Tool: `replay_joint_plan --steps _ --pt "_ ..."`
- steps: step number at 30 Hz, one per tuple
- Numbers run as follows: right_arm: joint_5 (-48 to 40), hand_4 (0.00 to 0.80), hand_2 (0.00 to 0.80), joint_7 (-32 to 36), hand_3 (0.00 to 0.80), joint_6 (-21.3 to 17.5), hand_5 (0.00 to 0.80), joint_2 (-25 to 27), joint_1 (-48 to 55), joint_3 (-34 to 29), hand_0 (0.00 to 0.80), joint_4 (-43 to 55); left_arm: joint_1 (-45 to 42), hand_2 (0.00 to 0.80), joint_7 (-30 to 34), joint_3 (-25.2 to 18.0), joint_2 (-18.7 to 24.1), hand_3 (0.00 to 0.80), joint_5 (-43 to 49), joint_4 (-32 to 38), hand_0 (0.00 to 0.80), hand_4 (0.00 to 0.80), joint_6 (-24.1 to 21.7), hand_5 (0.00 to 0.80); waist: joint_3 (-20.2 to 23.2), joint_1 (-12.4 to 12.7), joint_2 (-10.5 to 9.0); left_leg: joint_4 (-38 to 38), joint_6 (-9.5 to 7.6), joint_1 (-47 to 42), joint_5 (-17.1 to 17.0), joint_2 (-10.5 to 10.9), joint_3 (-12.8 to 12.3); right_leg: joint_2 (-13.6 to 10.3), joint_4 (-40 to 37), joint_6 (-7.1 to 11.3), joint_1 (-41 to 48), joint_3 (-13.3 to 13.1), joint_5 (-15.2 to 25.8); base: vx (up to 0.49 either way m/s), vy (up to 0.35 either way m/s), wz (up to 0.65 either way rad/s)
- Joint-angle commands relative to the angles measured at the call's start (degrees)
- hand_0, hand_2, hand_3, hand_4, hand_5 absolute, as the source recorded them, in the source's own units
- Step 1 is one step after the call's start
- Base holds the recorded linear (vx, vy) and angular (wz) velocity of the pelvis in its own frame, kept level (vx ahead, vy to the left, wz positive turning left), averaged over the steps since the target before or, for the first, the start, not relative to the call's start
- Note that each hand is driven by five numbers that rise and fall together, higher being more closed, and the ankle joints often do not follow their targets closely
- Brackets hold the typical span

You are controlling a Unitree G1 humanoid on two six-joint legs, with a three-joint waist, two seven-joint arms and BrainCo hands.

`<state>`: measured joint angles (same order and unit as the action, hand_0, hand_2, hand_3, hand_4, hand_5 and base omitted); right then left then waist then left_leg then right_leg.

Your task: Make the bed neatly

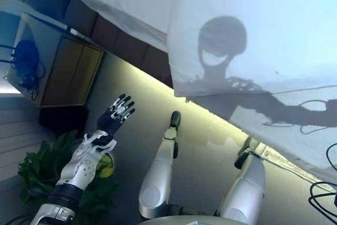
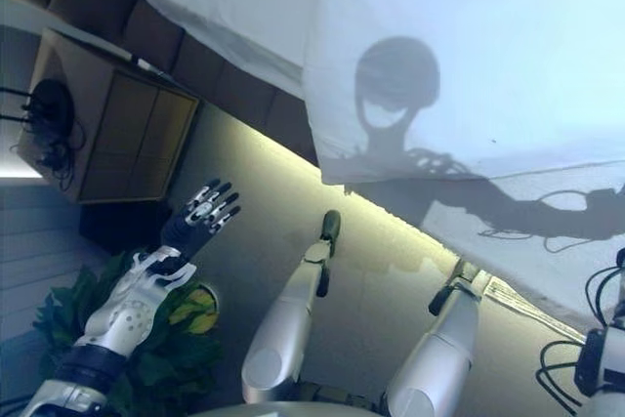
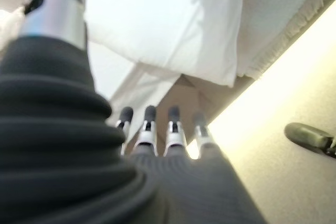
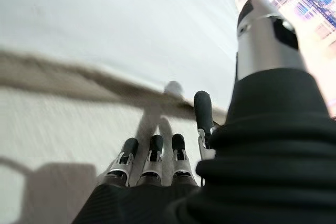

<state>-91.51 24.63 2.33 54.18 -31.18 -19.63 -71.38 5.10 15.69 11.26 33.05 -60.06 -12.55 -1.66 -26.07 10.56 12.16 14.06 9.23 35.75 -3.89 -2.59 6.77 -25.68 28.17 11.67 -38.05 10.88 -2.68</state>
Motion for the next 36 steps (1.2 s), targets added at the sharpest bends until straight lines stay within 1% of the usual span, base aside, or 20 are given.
replay_joint_plan --steps 1,3,6,9,14,19,20,22,23,24,26,27,28,29,32,33,34,35,36 --pt "-3.58 0.0 0.0 -1.63 0.0 -0.51 0.0 3.18 -3.95 2.76 0.0 2.36 0.97 0.0 0.79 1.18 2.21 0.0 -2.43 -0.13 0.0 0.0 -3.24 0.0 0.6 1.06 1.33 -2.65 -0.1 1.19 -3.92 -2.68 2.44 -3.26 -6.88 3.33 -1.56 -4.61 9.74 0.035 0.035 0.13" --pt "-3.35 0.0 0.0 -2.47 0.0 -1.47 0.0 4.05 -5.93 3.19 0.0 1.75 1.52 0.0 0.53 1.46 2.33 0.0 -3.04 -0.61 0.0 0.0 -4.28 0.0 0.43 1.33 1.72 -3.19 -0.22 1.55 -4.38 -2.36 2.43 -3.34 -7.03 3.33 -1.86 -4.56 9.92 0.014 0.015 0.09" --pt "-2.59 0.0 0.0 -3.23 0.0 -2.04 0.0 4.51 -8.23 3.93 0.0 1.39 2.35 0.0 0.12 1.32 2.37 0.0 -3.59 -0.45 0.0 0.0 -4.41 0.0 -0.09 1.76 2.13 -4.14 -0.53 2.01 -5.18 -2.06 2.32 -3.35 -7.21 3.33 -2.15 -4.23 10.01 0.002 -0.005 0.09" --pt "-3.55 0.0 0.0 -2.02 0.0 -2.83 0.0 4.36 -10.39 4.82 0.0 1.68 2.69 0.0 0.89 1.52 2.5 0.0 -3.24 0.05 0.0 0.0 -4.55 0.0 -0.97 2.25 2.59 -4.78 -0.79 2.79 -5.89 -1.8 2.32 -3.46 -7.46 3.33 -2.38 -3.74 10.07 -0.03 -0.031 0.09" --pt "-6.01 0.0 0.0 2.06 0.0 -3.55 0.0 2.8 -13.21 6.06 0.0 3.44 2.39 0.0 1.02 1.94 2.48 0.0 -2.53 0.65 0.0 0.0 -4.85 0.0 -1.86 2.82 3.22 -5.21 -0.92 3.26 -6.47 -1.84 1.94 -3.92 -7.69 3.33 -2.13 -2.83 10.06 -0.021 -0.015 0.05" --pt "-4.29 0.0 0.0 1.73 0.0 -4.33 0.0 3.34 -16.99 6.73 0.0 4.66 2.13 0.0 2.16 1.75 2.65 0.0 -3.34 0.83 0.0 0.0 -4.54 0.0 -1.47 3.3 3.57 -4.98 -0.88 2.84 -6.35 -1.69 1.5 -4.46 -7.72 3.33 -1.05 -1.97 9.78 0.001 0.013 0.01" --pt "-4.0 0.0 0.0 1.43 0.0 -4.57 0.0 3.5 -17.91 6.87 0.0 5.11 2.0 0.0 2.59 1.69 2.66 0.0 -3.43 1.01 0.0 0.0 -4.52 0.0 -1.37 3.25 3.49 -3.83 -0.77 2.83 -5.75 -1.54 1.53 -4.66 -7.42 3.33 -1.01 -1.96 9.68 -0.027 0.045 0.03" --pt "-2.76 0.0 0.0 0.98 0.0 -4.33 0.0 3.81 -18.73 6.76 0.0 5.79 1.29 0.0 3.27 1.09 2.86 0.0 -3.26 1.58 0.0 0.0 -4.16 0.0 -1.59 2.79 3.12 1.98 -0.25 3.58 -3.09 -1.12 2.19 -5.45 -4.88 3.33 -1.82 -2.44 9.02 -0.031 0.077 0.04" --pt "-2.01 0.0 0.0 1.11 0.0 -3.39 0.0 3.76 -18.55 6.62 0.0 5.86 0.53 0.0 3.36 0.61 3.17 0.0 -3.65 1.63 0.0 0.0 -3.67 0.0 -1.81 2.46 2.89 6.26 0.01 4.57 -1.1 -0.98 2.62 -5.76 -1.87 3.29 -2.79 -3.23 8.15 0.123 0.102 0.07" --pt "-0.52 0.0 0.0 1.08 0.0 -2.06 0.0 3.66 -18.31 6.63 0.0 5.77 -0.23 0.0 3.24 0.06 3.47 0.0 -4.08 1.44 0.0 0.0 -2.91 0.0 -1.67 2.27 2.68 9.96 0.11 5.19 1.79 -1.44 2.72 -5.73 1.96 3.33 -3.42 -4.29 5.6 0.153 0.107 0.09" --pt "0.3 0.0 0.0 0.75 0.0 -0.68 0.0 3.49 -17.83 6.58 0.0 5.93 -1.18 0.0 2.83 -0.58 4.22 0.0 -4.58 1.5 0.0 0.0 -1.72 0.0 -2.01 2.07 2.39 13.45 -0.04 6.58 3.35 -1.92 2.89 -5.68 5.67 3.29 -4.96 -5.42 4.17 0.078 0.07 0.05" --pt "0.26 0.0 0.0 0.68 0.0 -0.41 0.0 3.28 -17.49 6.36 0.0 6.01 -1.46 0.0 2.63 -0.74 4.48 0.0 -4.72 1.74 0.0 0.0 -1.23 0.0 -2.39 2.13 2.17 15.28 -0.07 7.65 3.5 -1.82 2.9 -5.77 7.51 2.98 -6.43 -6.14 4.24 0.068 0.007 -0.02" --pt "-0.36 0.0 0.0 0.73 0.0 -0.05 0.0 3.2 -16.59 5.92 0.0 6.33 -1.88 0.0 2.83 -0.82 4.55 0.0 -4.57 2.17 0.0 0.0 -0.83 0.0 -2.65 1.88 2.0 17.6 -0.45 8.32 5.37 -2.04 3.04 -5.61 10.22 3.06 -7.28 -6.95 2.53 -0.029 0.002 -0.04" --pt "-0.64 0.0 0.0 0.99 0.0 -0.12 0.0 3.15 -15.79 5.52 0.0 6.75 -2.34 0.0 2.95 -0.7 4.55 0.0 -4.0 2.51 0.0 0.0 -1.16 0.0 -3.12 1.91 1.89 18.71 -0.66 9.51 4.98 -1.76 3.15 -5.66 11.14 2.64 -8.7 -7.33 3.12 0.027 -0.016 -0.04" --pt "-1.07 0.0 0.0 1.21 0.0 -1.59 0.0 3.18 -15.48 5.64 0.0 8.61 -3.66 0.0 2.23 0.42 3.78 0.0 -2.92 2.76 0.0 0.0 -3.23 0.0 -2.95 1.93 1.98 19.8 -1.04 11.32 5.16 -1.27 2.79 -5.25 13.08 2.5 -11.28 -8.72 2.53 0.003 0.018 -0.08" --pt "-0.83 0.0 0.0 0.96 0.0 -1.92 0.0 3.28 -15.85 5.79 0.0 9.06 -3.83 0.0 1.83 0.69 3.5 0.0 -2.79 2.66 0.0 0.0 -3.74 0.0 -2.48 1.91 2.0 20.16 -1.09 11.09 6.71 -1.35 2.54 -5.16 13.9 2.9 -11.23 -9.08 0.78 0.092 0.056 -0.07" --pt "-0.4 0.0 0.0 0.37 0.0 -2.31 0.0 3.58 -16.5 6.07 0.0 9.64 -4.13 0.0 1.55 0.83 3.09 0.0 -2.8 2.38 0.0 0.0 -4.32 0.0 -2.32 1.84 2.21 20.51 -1.17 11.44 6.83 -1.12 2.26 -5.1 14.39 2.79 -11.8 -9.39 0.61 0.098 0.076 -0.07" --pt "0.05 0.066 0.066 -0.56 0.066 -2.56 0.066 3.96 -17.36 6.61 0.066 10.0 -4.55 0.0 1.5 0.73 2.71 0.0 -3.0 2.13 0.0 0.0 -4.66 0.0 -2.06 1.8 2.42 20.97 -1.2 11.86 6.92 -0.83 2.03 -4.96 14.94 2.71 -12.46 -9.85 0.5 0.009 0.119 -0.06" --pt "0.78 0.405 0.405 -1.4 0.405 -2.6 0.405 4.17 -18.32 7.14 0.405 10.03 -4.81 0.0 1.66 0.48 2.31 0.0 -3.12 1.75 0.0 0.0 -4.64 0.0 -1.79 1.77 2.64 21.42 -1.2 12.22 7.04 -0.6 1.84 -4.81 15.48 2.64 -13.05 -10.3 0.33 0.018 0.12 -0.03"
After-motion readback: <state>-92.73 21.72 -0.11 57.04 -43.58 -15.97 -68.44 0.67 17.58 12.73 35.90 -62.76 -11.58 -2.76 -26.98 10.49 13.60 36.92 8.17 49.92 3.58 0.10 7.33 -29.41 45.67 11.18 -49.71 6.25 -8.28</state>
